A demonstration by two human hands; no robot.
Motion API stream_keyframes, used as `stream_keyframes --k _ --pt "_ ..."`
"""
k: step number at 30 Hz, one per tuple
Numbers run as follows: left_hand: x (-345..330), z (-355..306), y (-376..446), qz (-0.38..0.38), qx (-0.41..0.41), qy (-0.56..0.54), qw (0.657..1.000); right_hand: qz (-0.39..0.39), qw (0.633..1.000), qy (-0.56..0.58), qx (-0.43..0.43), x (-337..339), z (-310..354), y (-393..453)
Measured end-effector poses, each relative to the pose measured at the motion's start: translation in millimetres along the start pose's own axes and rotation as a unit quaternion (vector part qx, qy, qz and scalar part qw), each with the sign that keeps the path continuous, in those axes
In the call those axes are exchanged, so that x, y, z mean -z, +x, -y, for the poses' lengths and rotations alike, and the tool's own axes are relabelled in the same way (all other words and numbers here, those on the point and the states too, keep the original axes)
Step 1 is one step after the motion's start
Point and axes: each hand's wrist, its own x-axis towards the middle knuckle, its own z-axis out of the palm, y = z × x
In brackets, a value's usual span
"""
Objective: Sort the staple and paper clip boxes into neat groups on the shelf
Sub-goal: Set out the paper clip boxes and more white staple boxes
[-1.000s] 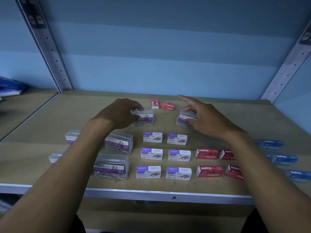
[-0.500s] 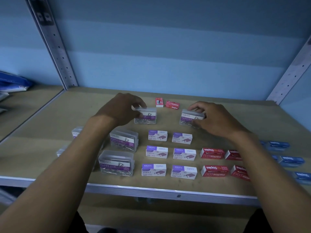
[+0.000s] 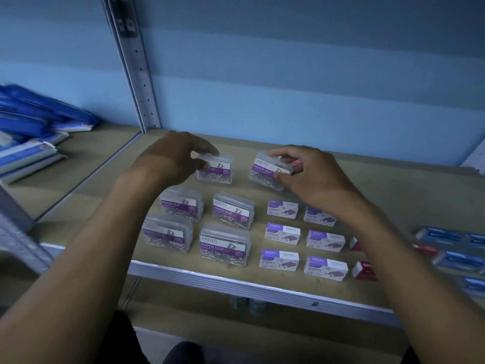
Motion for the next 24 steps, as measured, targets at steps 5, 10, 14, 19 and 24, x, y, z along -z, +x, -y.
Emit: stream_keyframes --k 5,10,14,19,24 --pt "6.3 14.2 -10.1 0.004 0.019 0.002 1.0 0.05 0.999 0.017 -0.005 -18.4 10.4 2.4" --pt "6.0 22.6 -12.2 0.024 0.031 -0.004 0.999 0.074 0.997 0.016 -0.003 -29.8 14.8 5.0" --pt "4.7 23.4 -12.3 0.043 0.038 0.006 0.998 0.085 0.996 0.014 0.007 -38.2 16.8 4.8" --pt "3.9 24.7 -12.2 0.06 0.047 0.005 0.997 0.083 0.996 0.016 0.005 -40.1 17.1 5.8" --pt "5.0 23.9 -13.8 0.065 0.061 0.011 0.996 0.091 0.995 0.034 -0.001 -37.5 18.7 2.5"
